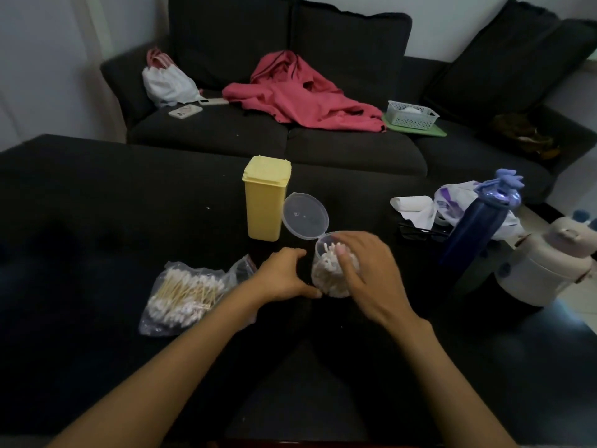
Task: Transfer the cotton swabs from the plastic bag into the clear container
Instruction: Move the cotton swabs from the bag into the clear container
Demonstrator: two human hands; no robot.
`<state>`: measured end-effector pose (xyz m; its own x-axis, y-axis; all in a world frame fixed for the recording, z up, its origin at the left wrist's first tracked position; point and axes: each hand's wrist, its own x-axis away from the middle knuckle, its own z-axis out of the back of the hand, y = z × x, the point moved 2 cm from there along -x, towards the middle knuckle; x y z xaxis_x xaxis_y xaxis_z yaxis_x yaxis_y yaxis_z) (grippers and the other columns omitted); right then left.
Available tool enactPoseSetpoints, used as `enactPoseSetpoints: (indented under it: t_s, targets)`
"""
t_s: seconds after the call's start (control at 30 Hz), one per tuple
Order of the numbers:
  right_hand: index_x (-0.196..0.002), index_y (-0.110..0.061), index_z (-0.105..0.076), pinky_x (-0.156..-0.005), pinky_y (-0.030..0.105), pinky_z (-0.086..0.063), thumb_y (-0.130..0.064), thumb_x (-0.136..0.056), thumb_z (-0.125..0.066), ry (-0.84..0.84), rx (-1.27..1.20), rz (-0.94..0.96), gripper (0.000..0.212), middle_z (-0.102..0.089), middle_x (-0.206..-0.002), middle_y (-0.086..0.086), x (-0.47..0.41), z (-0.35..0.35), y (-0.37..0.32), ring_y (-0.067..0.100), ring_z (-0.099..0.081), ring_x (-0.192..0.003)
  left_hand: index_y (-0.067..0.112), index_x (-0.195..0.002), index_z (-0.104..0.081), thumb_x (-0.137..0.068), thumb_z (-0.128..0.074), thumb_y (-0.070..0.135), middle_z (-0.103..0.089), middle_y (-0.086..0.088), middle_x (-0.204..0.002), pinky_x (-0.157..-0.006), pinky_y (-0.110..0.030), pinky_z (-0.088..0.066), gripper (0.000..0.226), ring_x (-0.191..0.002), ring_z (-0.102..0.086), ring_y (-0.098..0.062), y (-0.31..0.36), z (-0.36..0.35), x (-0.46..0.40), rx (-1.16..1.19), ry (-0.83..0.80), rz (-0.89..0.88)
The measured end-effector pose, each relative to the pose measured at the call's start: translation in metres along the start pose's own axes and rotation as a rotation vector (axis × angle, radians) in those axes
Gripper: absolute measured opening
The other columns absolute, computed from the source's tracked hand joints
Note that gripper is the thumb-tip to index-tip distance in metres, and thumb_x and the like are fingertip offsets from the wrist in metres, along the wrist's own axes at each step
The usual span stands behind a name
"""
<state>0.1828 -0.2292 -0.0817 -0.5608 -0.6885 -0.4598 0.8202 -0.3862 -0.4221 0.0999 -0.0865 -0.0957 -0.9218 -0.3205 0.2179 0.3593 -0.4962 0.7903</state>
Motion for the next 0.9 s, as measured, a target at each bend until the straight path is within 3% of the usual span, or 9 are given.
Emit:
enactPoseSetpoints:
  t_s: [0.1,0.17,0.27,0.43,0.53,0.63,0.7,0.9]
  targets:
    - [-0.108,-0.024,-0.061,-0.08,0.018,-0.041,-0.039,-0.094,-0.045,0.118,-0.064,0.04,0.026,-0.061,-0.1,-0.008,-0.006,0.003,-0.022,-0.001,-0.051,-0.092,0.02,-0.123,-0.058,-0.082,-0.07,0.021,-0.064,0.003,-0.119,-0.09,-0.024,-0.049,0.042,-0.104,-0.06,-0.004,-0.004,0.045,0.042,0.008,0.166,-0.005]
    - [-0.103,-0.029,-0.061,-0.075,0.013,-0.043,-0.035,-0.092,-0.052,-0.044,-0.148,0.038,0.015,-0.058,-0.095,-0.015,-0.008,-0.008,-0.037,-0.004,-0.054,-0.086,0.028,-0.109,-0.062,-0.087,-0.064,0.025,-0.065,0.012,-0.1,-0.076,-0.019,-0.05,0.023,-0.087,-0.059,0.003,-0.017,0.074,0.068,-0.088,0.375,-0.012]
    - [-0.105,-0.03,-0.063,-0.079,0.018,-0.046,-0.031,-0.091,-0.056,-0.366,-0.109,0.077,0.016,-0.057,-0.101,-0.015,-0.006,-0.037,-0.059,-0.003,-0.053,-0.091,0.037,-0.104,-0.061,-0.09,-0.06,0.03,-0.062,0.016,-0.1,-0.061,-0.012,-0.038,0.016,-0.083,-0.053,0.005,-0.051,0.096,0.094,-0.355,0.565,0.047]
    - [-0.118,-0.03,-0.06,-0.081,0.022,-0.045,-0.034,-0.09,-0.056,-0.508,0.037,0.163,0.029,-0.048,-0.111,-0.01,-0.009,-0.065,-0.08,0.005,-0.045,-0.1,0.039,-0.124,-0.054,-0.093,-0.053,0.032,-0.047,0.013,-0.135,-0.095,-0.029,-0.038,0.031,-0.125,-0.041,-0.007,-0.086,0.084,0.098,-0.5,0.359,0.029]
    - [-0.11,-0.027,-0.064,-0.08,0.027,-0.047,-0.032,-0.088,-0.06,-0.569,0.131,0.192,0.023,-0.048,-0.109,-0.006,-0.011,-0.072,-0.084,0.009,-0.045,-0.099,0.039,-0.134,-0.045,-0.095,-0.05,0.035,-0.041,0.016,-0.141,-0.106,-0.03,-0.033,0.039,-0.131,-0.033,-0.006,-0.09,0.078,0.098,-0.453,0.232,-0.029]
    - [-0.098,-0.023,-0.067,-0.078,0.023,-0.044,-0.03,-0.088,-0.061,-0.601,0.16,0.241,0.014,-0.057,-0.105,-0.006,-0.015,-0.074,-0.087,0.007,-0.048,-0.096,0.037,-0.14,-0.037,-0.094,-0.052,0.033,-0.032,0.014,-0.148,-0.111,-0.033,-0.029,0.048,-0.135,-0.025,-0.007,-0.096,0.078,0.095,-0.47,0.139,-0.01]
    - [-0.101,-0.023,-0.066,-0.082,0.021,-0.044,-0.029,-0.089,-0.059,-0.662,0.118,0.224,0.015,-0.062,-0.104,-0.007,-0.018,-0.071,-0.085,0.003,-0.052,-0.094,0.039,-0.142,-0.033,-0.092,-0.054,0.035,-0.026,0.015,-0.151,-0.113,-0.038,-0.026,0.054,-0.138,-0.018,-0.009,-0.096,0.077,0.094,-0.48,0.082,0.025]
    - [-0.095,-0.029,-0.065,-0.093,0.028,-0.047,-0.021,-0.091,-0.056,-0.934,-0.063,-0.086,0.012,-0.061,-0.105,-0.012,-0.027,-0.051,-0.068,0.001,-0.057,-0.097,0.045,-0.142,-0.029,-0.086,-0.055,0.052,-0.025,0.014,-0.151,-0.113,-0.043,-0.023,0.062,-0.138,-0.014,-0.013,-0.091,0.068,0.092,-0.511,-0.023,0.049]
